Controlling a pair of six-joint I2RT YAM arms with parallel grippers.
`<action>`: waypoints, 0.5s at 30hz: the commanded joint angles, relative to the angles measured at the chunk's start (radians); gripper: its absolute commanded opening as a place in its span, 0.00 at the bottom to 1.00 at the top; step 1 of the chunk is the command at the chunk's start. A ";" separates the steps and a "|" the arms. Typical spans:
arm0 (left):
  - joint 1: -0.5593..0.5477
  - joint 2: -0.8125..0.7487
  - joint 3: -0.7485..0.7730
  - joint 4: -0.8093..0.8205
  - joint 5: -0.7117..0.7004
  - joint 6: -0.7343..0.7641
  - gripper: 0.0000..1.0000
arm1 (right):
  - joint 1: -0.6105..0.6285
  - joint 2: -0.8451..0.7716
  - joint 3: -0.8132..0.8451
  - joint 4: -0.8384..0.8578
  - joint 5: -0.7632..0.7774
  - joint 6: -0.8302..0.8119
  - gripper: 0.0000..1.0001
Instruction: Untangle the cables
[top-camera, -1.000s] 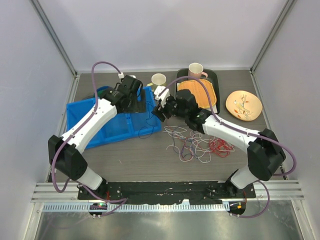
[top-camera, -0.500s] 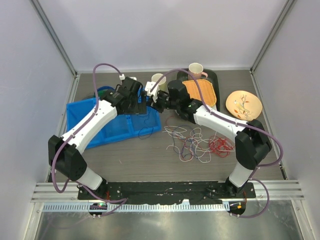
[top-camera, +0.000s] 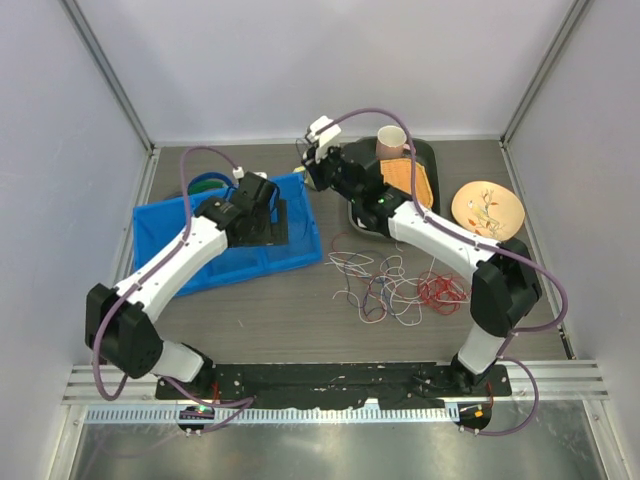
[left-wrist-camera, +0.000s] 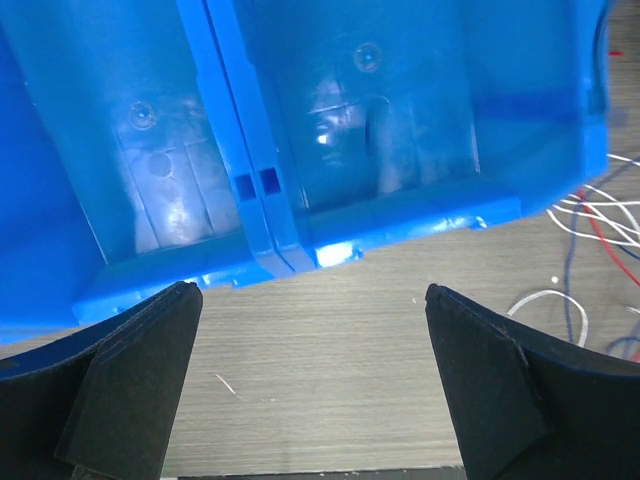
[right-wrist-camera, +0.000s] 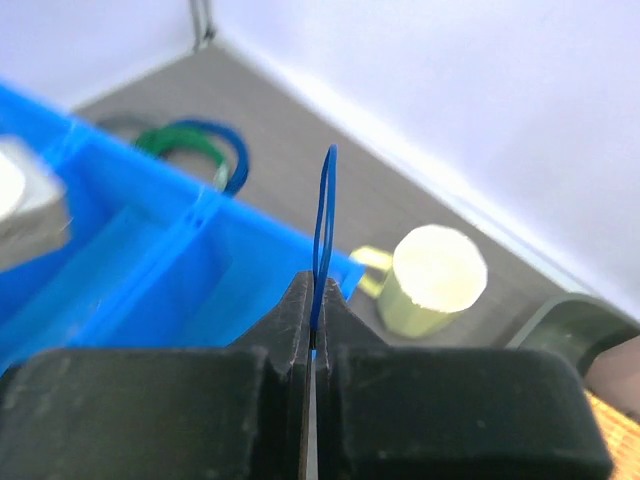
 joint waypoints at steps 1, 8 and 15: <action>0.004 -0.164 -0.053 0.071 0.065 -0.054 1.00 | -0.009 0.031 0.114 0.145 0.160 0.110 0.01; 0.004 -0.509 -0.266 0.178 0.034 -0.227 1.00 | -0.006 0.074 0.169 0.179 0.096 0.168 0.01; 0.004 -0.735 -0.383 0.104 -0.201 -0.367 1.00 | 0.076 0.170 0.114 0.136 0.248 0.119 0.01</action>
